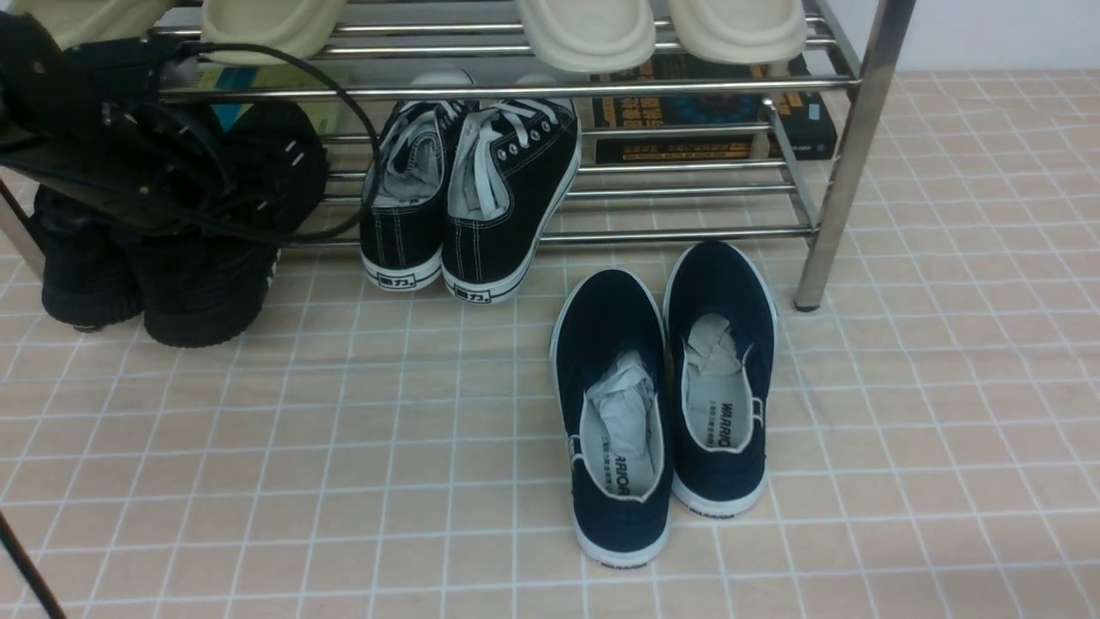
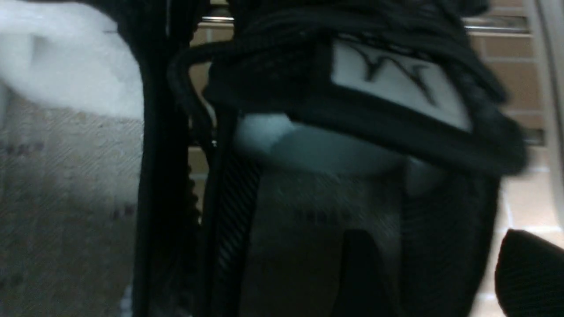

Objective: Take the shoes off the shelf from the light coffee tablecloth by hand.
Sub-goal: 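Grasp the leftmost shoe on the bottom shelf of the shoe rack with the left gripper, then set the held shoe down on the floor in front of the rack with the left gripper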

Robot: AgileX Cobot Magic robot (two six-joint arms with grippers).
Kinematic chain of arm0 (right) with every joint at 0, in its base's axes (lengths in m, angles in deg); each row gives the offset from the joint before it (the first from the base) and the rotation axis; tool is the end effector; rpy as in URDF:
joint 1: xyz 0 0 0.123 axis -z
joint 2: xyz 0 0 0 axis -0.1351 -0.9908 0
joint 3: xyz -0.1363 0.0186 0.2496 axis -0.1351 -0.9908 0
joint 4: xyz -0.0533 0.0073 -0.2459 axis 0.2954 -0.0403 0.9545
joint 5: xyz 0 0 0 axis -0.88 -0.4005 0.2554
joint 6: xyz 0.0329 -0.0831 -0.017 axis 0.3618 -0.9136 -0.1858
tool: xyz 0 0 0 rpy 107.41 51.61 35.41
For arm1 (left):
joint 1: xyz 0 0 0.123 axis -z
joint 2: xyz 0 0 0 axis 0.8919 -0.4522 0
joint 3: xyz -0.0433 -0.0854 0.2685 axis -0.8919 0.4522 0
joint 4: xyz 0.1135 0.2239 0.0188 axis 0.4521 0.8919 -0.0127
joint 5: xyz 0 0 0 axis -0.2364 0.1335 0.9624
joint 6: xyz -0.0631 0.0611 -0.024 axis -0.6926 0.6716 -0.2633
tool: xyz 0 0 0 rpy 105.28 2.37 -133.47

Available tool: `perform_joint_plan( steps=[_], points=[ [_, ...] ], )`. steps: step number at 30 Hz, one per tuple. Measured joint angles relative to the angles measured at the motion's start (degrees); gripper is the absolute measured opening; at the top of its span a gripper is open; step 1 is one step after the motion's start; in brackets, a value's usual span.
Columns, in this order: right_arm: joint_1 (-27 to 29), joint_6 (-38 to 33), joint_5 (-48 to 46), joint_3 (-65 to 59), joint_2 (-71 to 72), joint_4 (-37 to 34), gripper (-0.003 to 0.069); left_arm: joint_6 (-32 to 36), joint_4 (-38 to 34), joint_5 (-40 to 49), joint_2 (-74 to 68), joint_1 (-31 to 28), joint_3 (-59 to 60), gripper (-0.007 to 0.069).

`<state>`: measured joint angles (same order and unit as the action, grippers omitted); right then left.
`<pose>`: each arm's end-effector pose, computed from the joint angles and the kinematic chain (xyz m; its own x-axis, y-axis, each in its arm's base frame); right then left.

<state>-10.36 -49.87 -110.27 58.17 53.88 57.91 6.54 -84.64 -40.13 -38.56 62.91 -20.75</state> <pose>0.0521 0.0031 0.1740 -0.3027 0.0431 -0.9521 -0.0347 0.9978 0.0562 0.3940 -0.0075 0.2631 -0.7796 -0.0150 -0.6261 0.0484 0.9953 -0.0842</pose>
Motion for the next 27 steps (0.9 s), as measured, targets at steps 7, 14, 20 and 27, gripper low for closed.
perform_joint_plan(
  steps=[7, 14, 20, 27],
  points=[
    [0.00, 0.00, 0.00, 0.00, 0.00, 0.00, 0.0239, -0.01, -2.80, -1.15, -0.92, 0.00, 0.00, 0.0098],
    [0.00, 0.00, 0.00, 0.00, 0.00, 0.00, 0.0239, -0.43, -9.96, 5.07, 4.24, 0.00, 0.00, 0.0011],
    [0.00, 0.00, 0.00, 0.00, 0.00, 0.00, 0.0239, -8.02, -8.56, 15.96, 14.18, 0.00, 0.00, 0.0011],
    [0.00, 0.00, 0.00, 0.00, 0.00, 0.00, 0.0239, -12.94, -1.97, 25.83, 22.64, 0.00, 0.80, 0.0011]
  ],
)
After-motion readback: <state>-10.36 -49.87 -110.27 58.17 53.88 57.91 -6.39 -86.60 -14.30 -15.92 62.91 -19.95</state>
